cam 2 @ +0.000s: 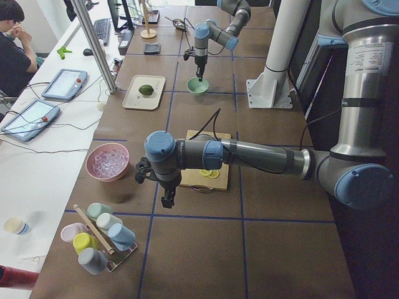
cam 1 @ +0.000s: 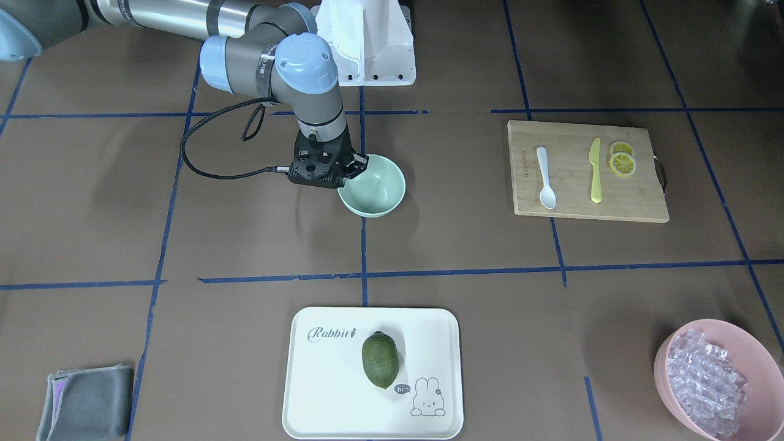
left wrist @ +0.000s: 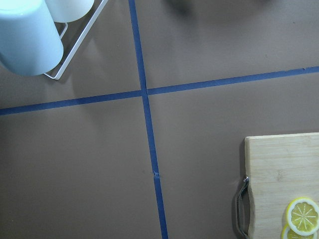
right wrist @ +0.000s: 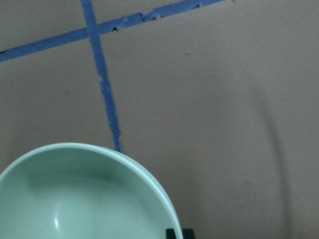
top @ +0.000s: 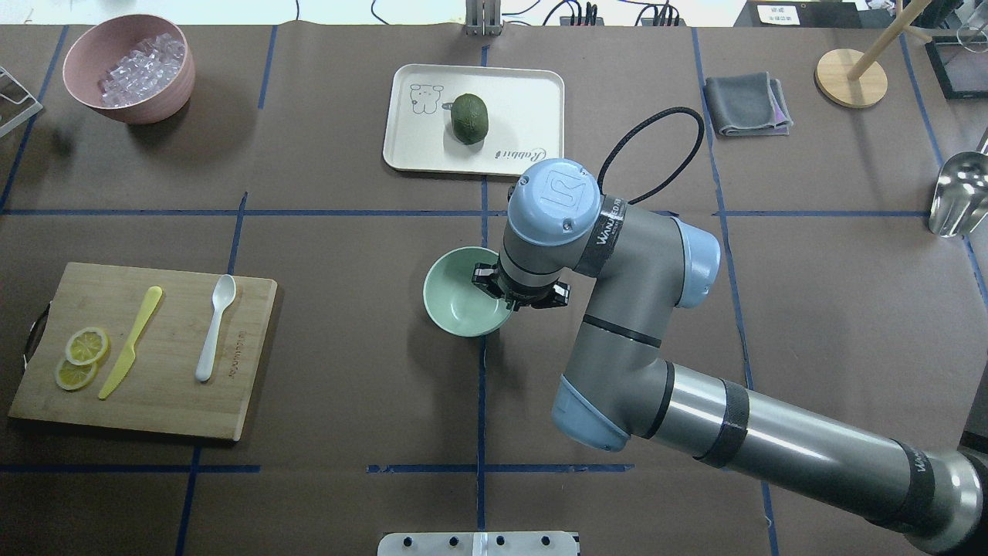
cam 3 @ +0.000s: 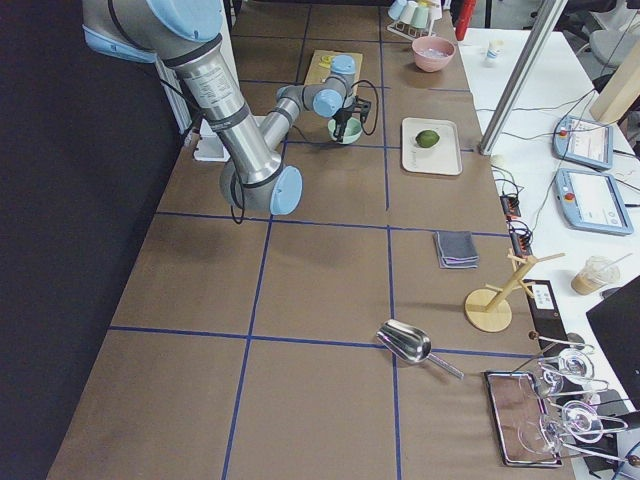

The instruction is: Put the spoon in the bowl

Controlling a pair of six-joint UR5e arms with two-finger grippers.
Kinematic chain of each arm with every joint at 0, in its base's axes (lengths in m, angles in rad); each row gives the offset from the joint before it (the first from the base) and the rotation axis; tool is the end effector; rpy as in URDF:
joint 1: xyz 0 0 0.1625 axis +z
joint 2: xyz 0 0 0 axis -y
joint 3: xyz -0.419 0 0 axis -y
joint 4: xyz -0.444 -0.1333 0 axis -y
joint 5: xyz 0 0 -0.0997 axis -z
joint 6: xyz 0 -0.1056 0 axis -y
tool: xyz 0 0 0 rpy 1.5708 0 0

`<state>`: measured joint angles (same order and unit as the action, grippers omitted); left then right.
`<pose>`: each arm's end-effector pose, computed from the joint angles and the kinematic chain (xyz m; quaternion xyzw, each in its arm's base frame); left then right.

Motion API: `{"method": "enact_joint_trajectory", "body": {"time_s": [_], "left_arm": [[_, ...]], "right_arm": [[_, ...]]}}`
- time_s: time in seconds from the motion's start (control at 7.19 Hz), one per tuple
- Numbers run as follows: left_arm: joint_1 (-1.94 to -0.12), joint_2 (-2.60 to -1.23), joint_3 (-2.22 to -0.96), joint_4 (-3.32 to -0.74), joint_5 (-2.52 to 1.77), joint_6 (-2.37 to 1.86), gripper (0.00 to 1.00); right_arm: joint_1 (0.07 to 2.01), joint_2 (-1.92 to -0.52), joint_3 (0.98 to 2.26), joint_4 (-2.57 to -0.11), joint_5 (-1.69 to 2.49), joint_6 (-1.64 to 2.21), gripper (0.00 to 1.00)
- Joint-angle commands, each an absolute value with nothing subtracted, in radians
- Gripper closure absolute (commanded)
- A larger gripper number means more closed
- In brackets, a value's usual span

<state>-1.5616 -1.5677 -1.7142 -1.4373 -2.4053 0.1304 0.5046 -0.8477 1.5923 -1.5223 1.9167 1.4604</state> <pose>-0.0501 -0.5390 0.5896 0.0277 0.4043 0.0651 0.9119 -0.6046 -0.4453 0.1744 -0.0361 -0.4107 0.1128 0.9041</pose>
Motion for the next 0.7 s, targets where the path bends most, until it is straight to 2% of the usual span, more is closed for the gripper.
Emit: {"method": "enact_joint_trajectory", "body": {"time_s": [0.0,0.14,0.56], "left_arm": [[-1.562,-1.569,-1.713,-1.437,-2.405,0.130,0.00],[-1.562,-1.569,-1.713,-1.437,-2.405,0.130,0.00],[-1.562,-1.571,-1.715,-1.437,-2.405,0.118,0.00]], "right_arm": [[0.509,-0.864,1.594,-1.519,1.916,1.460,0.19],[0.509,-0.870,1.611,-1.520,1.913,1.460,0.00],[0.523,-0.870,1.647,-1.526,1.916,1.460,0.00]]}}
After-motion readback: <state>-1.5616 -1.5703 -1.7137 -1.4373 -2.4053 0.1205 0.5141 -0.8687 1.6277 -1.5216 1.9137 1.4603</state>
